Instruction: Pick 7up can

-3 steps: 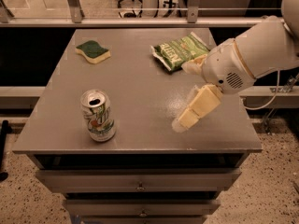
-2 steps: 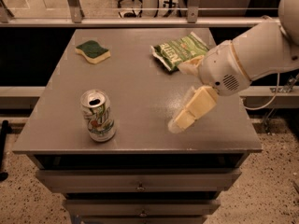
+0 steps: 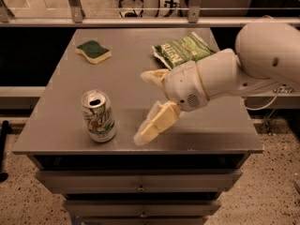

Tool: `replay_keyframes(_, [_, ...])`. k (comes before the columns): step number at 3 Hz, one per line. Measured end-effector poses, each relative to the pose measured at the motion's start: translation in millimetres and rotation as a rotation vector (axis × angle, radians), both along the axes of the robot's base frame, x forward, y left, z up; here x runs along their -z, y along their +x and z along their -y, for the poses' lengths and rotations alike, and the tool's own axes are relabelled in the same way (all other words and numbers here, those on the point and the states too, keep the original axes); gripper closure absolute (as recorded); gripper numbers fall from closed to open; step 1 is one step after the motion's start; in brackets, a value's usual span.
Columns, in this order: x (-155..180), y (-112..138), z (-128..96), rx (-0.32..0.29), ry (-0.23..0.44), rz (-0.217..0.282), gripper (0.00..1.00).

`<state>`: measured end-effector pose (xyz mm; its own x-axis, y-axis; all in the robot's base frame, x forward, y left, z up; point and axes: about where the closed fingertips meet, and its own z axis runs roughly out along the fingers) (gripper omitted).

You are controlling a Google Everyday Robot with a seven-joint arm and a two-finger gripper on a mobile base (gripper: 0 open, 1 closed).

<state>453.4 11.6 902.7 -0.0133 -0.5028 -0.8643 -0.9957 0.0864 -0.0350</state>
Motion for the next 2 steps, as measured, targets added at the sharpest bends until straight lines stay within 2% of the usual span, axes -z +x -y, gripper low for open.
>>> replay_keyframes(1, [11,-3,-35,-0.059,0.066,0.033,0.00])
replay_keyframes(2, [24,-1,-56,-0.075,0.115,0.055,0.00])
